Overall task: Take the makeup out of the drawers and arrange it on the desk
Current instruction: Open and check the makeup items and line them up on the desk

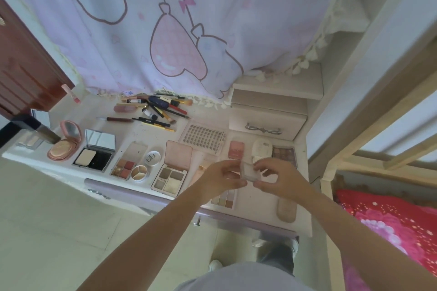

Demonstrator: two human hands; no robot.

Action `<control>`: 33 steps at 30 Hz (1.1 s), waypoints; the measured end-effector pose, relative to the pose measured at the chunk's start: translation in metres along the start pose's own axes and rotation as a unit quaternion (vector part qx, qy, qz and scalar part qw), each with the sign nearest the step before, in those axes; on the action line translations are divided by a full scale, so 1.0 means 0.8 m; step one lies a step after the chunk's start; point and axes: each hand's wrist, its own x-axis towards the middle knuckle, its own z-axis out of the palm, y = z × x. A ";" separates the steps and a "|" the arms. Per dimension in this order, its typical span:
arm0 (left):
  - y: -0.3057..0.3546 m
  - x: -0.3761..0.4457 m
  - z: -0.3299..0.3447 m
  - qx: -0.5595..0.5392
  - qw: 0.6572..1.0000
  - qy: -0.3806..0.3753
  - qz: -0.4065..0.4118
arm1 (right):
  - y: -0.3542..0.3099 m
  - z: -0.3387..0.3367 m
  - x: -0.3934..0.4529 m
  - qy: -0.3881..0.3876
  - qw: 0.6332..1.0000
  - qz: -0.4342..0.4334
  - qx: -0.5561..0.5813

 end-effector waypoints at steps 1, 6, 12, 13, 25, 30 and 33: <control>0.010 -0.001 -0.002 -0.025 1.000 -0.009 0.016 | -0.007 -0.010 0.000 0.005 1.000 -0.009 0.004; 0.053 0.001 -0.012 -0.142 0.990 -0.008 0.025 | -0.026 -0.045 0.003 0.008 0.998 -0.055 0.011; 0.084 0.013 -0.009 -0.165 0.980 0.086 0.064 | -0.046 -0.060 0.025 0.105 0.952 0.050 0.284; 0.087 0.015 -0.008 -0.157 0.980 0.096 0.075 | -0.049 -0.060 0.030 0.120 0.938 0.064 0.320; 0.142 0.018 -0.033 -0.209 0.973 0.067 0.068 | -0.090 -0.092 0.078 0.156 0.934 0.093 0.308; 0.142 0.020 -0.033 -0.207 0.959 0.154 0.118 | -0.097 -0.074 0.083 0.175 0.914 0.108 0.350; 0.137 0.015 -0.039 -0.215 0.959 0.126 0.133 | -0.099 -0.077 0.085 0.151 0.888 0.120 0.418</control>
